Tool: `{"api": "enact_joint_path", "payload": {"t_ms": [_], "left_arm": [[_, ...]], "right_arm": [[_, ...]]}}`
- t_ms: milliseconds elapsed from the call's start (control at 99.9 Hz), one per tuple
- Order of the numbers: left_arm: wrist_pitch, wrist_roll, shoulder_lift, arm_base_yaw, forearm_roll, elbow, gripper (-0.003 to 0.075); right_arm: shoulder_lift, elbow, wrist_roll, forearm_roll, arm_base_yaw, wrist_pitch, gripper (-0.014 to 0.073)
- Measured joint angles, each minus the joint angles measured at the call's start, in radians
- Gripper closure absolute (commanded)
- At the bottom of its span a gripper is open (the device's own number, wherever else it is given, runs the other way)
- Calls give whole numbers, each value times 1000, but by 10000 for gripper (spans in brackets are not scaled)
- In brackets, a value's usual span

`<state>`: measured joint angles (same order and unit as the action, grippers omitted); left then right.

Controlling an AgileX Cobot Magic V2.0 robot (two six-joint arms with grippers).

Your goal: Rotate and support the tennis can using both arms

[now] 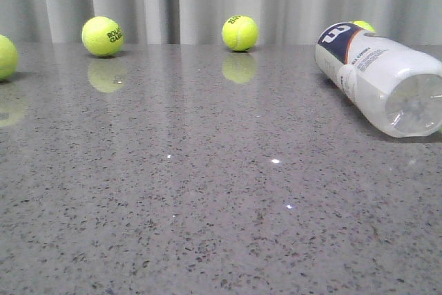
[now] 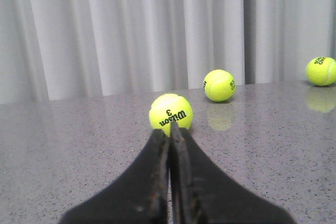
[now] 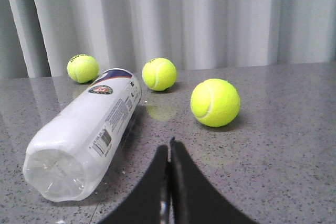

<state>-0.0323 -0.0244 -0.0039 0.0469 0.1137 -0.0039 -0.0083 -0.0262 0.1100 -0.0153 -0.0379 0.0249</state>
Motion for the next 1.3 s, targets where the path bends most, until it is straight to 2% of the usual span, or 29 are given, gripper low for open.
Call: {"api": "enact_joint_path", "payload": {"t_ms": [340, 560, 951, 1101, 1301], "left_arm": [[0, 0, 0, 0, 0, 0, 741], [0, -2, 0, 0, 0, 0, 741], [0, -2, 0, 0, 0, 0, 741], [0, -2, 0, 0, 0, 0, 741], [0, -2, 0, 0, 0, 0, 741]], "right_arm": [[0, 38, 0, 0, 0, -25, 662], [36, 250, 0, 0, 0, -253, 662], [438, 691, 0, 0, 0, -704, 662], [596, 797, 0, 6, 0, -779, 662], [716, 839, 0, 15, 0, -843, 657]]}}
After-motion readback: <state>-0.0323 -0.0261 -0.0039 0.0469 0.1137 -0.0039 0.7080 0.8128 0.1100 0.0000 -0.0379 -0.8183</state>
